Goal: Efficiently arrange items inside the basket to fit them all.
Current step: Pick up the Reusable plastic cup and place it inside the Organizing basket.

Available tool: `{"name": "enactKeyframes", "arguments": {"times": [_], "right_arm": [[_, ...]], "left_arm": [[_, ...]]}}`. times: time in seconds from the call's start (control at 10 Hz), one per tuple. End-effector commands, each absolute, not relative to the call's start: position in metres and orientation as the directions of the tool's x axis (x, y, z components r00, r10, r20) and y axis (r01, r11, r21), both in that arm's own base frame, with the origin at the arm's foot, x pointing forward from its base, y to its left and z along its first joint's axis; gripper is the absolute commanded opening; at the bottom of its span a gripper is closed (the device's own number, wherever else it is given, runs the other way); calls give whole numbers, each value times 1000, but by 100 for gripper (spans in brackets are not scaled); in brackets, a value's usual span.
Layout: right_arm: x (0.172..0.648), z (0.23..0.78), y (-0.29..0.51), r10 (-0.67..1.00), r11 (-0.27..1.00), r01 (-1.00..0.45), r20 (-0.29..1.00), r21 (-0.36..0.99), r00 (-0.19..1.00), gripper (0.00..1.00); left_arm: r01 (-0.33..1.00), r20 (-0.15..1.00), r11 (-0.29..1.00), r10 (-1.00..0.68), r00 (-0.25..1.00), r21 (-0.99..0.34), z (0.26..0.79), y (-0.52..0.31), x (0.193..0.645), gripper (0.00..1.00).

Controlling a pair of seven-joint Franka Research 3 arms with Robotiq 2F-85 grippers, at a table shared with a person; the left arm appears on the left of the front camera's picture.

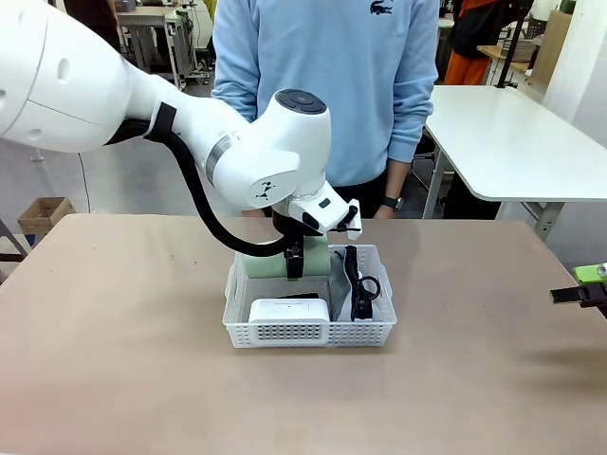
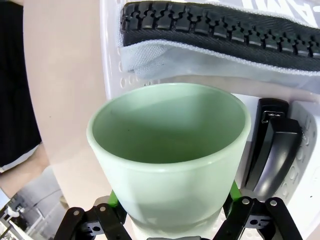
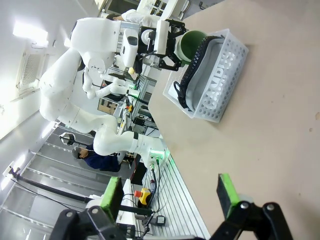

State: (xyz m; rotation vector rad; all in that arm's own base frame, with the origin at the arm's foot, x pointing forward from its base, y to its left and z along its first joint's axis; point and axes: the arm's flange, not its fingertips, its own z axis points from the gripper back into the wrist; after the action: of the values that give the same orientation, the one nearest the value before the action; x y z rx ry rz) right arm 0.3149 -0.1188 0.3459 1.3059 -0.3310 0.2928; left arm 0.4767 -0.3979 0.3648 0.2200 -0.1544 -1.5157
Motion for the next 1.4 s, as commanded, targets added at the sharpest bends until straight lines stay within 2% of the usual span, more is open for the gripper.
{"name": "enactKeyframes", "arguments": {"times": [0.0,0.2,0.3,1.3], "right_arm": [[312,346,-119,29,248,-414,420,876,907,100],[312,346,-119,29,248,-414,420,876,907,100],[312,346,-119,29,248,-414,420,876,907,100],[312,346,-119,29,248,-414,420,876,907,100]], "left_arm": [[969,-56,42,-997,58,245,363,-403,476,86],[970,-68,36,-996,54,242,363,-403,476,86],[969,-95,29,-994,54,245,362,-404,475,100],[970,-89,18,-995,40,242,371,-400,471,100]]}}
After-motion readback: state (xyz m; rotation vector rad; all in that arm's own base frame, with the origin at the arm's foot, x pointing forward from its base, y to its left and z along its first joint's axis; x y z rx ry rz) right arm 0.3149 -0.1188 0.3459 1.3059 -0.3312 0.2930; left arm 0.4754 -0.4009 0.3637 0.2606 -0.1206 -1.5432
